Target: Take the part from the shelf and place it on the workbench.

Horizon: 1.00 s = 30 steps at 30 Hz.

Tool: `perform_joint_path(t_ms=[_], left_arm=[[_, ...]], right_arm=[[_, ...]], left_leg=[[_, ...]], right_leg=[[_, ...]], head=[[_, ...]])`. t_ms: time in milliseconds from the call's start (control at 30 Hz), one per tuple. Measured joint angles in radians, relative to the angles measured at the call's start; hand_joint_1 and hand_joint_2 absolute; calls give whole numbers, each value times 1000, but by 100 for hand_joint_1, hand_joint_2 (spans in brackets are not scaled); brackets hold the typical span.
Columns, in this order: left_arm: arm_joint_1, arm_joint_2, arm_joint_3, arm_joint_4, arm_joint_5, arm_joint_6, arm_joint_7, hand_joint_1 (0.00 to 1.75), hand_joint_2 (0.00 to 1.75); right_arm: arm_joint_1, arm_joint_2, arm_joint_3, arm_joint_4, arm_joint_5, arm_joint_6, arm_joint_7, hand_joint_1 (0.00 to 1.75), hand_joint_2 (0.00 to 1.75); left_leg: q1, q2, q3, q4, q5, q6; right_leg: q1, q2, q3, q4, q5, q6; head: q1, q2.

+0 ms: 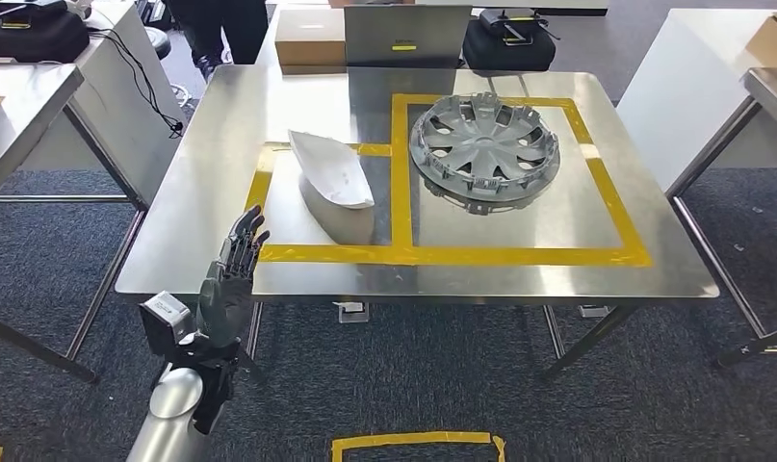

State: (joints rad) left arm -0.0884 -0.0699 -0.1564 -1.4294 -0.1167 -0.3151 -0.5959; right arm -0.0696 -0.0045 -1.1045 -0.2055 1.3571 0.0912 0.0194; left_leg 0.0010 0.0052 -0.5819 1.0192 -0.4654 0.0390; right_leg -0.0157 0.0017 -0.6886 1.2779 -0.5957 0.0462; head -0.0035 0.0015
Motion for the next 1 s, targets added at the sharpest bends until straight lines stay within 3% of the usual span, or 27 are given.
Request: perform_joint_path(t_ms=[33,100,167,200,267,300,367,433,467,500,533,600,667,700,767,800,833,933,1000], left_arm=[[3,0,0,3,-3,3,1,0,0],[7,0,0,8,-6,5,2,0,0],[7,1,0,11,-7,7,2,0,0],[8,1,1,12,-8,8,2,0,0],[9,2,1,15,-8,8,2,0,0],[10,3,1,16,-8,9,2,0,0],[12,6,1,18,-9,10,3,0,0],[17,10,1,25,-10,13,6,0,0],[22,11,2,31,-11,15,7,0,0],[28,12,3,38,-12,16,8,0,0],[33,13,4,49,-14,18,8,0,0],[38,13,11,82,-15,29,9,0,0],[36,12,24,141,-20,48,9,0,0],[33,12,33,183,-27,61,8,0,0],[24,12,59,302,-47,98,1,0,0],[14,12,73,373,-58,118,-4,0,0],[1,13,89,453,-70,139,-12,0,0],[-29,16,130,667,-98,180,-33,0,0],[-40,18,146,750,-107,191,-27,0,0]], right_arm=[[0,0,0,0,1,0,-1,0,0],[-1,0,0,0,2,0,-2,0,0],[-4,-1,0,0,2,0,-2,0,0],[-5,-2,0,0,2,0,-2,0,0],[-4,-2,0,0,2,0,-2,0,0],[-4,-1,0,0,2,0,-2,0,0],[-4,0,0,0,3,0,-3,0,0],[-4,0,0,0,3,0,-3,0,0],[-4,0,0,0,4,0,-3,0,0],[-3,0,0,0,4,0,-4,0,0],[-3,1,0,0,4,0,-5,0,0],[-2,2,0,0,4,0,-7,0,0],[-1,2,0,0,4,-1,-10,0,0],[-1,2,0,0,4,-1,-11,0,0],[0,3,0,0,4,-1,-13,0,0],[2,3,0,0,5,-1,-13,0,0],[3,4,0,0,6,-1,-13,0,0],[5,6,0,0,7,-3,-12,0,0],[5,6,0,0,7,-4,-11,0,0]], left_leg=[[0,0,-14,4,9,-1],[-1,0,-37,12,23,-7],[-2,1,-48,16,36,-17],[-1,1,-50,15,43,-23],[1,1,-53,12,57,-37],[2,0,-58,17,50,-43],[4,-3,-80,75,-16,-54],[6,-4,-108,191,-108,-63],[7,-4,-114,240,-130,-66],[8,-4,-108,265,-128,-68],[9,-4,-86,257,-109,-69],[11,-4,1,152,-71,-66],[8,-5,79,33,-75,-56],[5,-6,94,4,-83,-49],[1,-6,88,-6,-75,-32],[1,-4,81,-7,-67,-22],[2,-2,72,-8,-57,-13],[1,1,38,-8,-27,0],[-1,2,19,-6,-13,1]], right_leg=[[1,0,28,-19,23,-3],[5,0,123,-136,61,-13],[12,0,192,-244,58,-24],[16,0,202,-267,51,-29],[17,-2,195,-277,65,-40],[15,-3,189,-280,76,-46],[10,-7,170,-286,98,-56],[10,-8,145,-285,118,-61],[10,-9,131,-284,127,-60],[9,-9,117,-281,137,-59],[9,-9,102,-278,145,-57],[9,-9,76,-270,161,-49],[10,-9,60,-264,176,-38],[10,-9,57,-264,183,-32],[7,-8,55,-266,196,-19],[5,-7,50,-261,190,-13],[3,-6,40,-242,166,-8],[1,-5,-13,-86,28,0],[1,-4,-29,1,-12,1]], head=[[0,0],[0,0],[0,0],[1,0],[3,0],[2,0],[-1,0],[-4,0],[-5,0],[-5,0],[-5,0],[-5,0],[-4,0],[-4,0],[-4,0],[-4,0],[-3,0],[1,0],[1,0]])
